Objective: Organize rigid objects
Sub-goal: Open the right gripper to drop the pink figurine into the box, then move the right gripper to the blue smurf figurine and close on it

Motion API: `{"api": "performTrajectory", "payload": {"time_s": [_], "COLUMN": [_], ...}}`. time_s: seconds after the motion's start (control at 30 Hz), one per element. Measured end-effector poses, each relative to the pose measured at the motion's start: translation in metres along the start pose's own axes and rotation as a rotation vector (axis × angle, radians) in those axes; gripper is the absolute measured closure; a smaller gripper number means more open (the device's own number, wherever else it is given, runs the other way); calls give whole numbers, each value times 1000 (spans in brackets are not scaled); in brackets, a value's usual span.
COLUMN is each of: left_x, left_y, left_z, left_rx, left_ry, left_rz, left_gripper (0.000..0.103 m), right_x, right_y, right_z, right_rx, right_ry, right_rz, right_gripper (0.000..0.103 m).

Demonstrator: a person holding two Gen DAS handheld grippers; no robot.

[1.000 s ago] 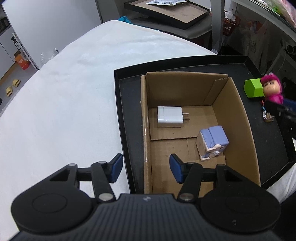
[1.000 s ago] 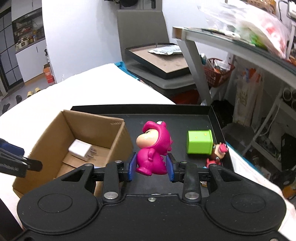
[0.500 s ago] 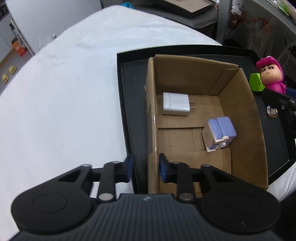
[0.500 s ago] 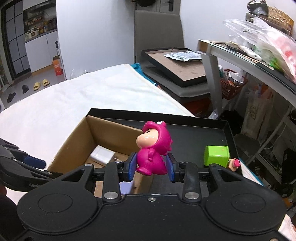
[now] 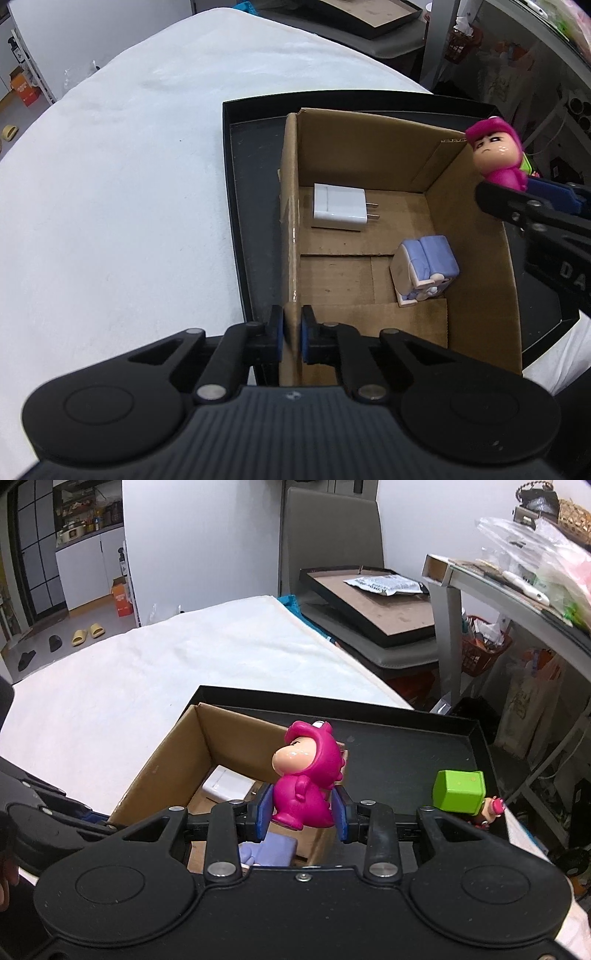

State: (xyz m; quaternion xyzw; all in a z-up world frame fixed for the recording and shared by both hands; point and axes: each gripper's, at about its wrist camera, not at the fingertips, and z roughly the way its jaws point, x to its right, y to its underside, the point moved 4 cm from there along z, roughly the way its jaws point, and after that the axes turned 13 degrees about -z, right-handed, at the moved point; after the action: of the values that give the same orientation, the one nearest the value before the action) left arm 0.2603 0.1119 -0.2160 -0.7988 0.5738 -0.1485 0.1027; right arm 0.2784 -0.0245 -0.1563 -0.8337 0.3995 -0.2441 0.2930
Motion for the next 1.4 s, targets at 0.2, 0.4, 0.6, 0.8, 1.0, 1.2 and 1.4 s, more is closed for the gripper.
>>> {"api": "performTrajectory", "payload": {"time_s": [0.2, 0.4, 0.6, 0.8, 1.0, 1.2, 1.4], "left_x": [-1, -1, -4, -12, -11, -4, 8], "left_y": [0, 1, -2, -5, -5, -4, -1], "left_z": [-1, -3, -1, -3, -8, -11, -13], "left_rx": [2, 7, -4, -8, 8, 6, -2], "left_ry": [7, 6, -27, -37, -82, -110, -103], "left_rz": [2, 4, -46, -135, -154, -122, -55], "left_gripper": [94, 94, 95, 95, 95, 95, 94], "right_x": [-4, 2, 16, 35, 53, 77, 100], "right_y": [-1, 7, 23, 42, 57, 75, 90], "right_z": [6, 3, -4, -6, -3, 1, 8], "right_rx": [-11, -20, -19, -35, -50, -70, -83], "right_ry": [17, 28, 42, 53, 70, 87, 97], "right_rz": [-15, 8, 34, 80, 103, 148, 180], "right_gripper": [65, 62, 60, 60, 60, 60, 60]}}
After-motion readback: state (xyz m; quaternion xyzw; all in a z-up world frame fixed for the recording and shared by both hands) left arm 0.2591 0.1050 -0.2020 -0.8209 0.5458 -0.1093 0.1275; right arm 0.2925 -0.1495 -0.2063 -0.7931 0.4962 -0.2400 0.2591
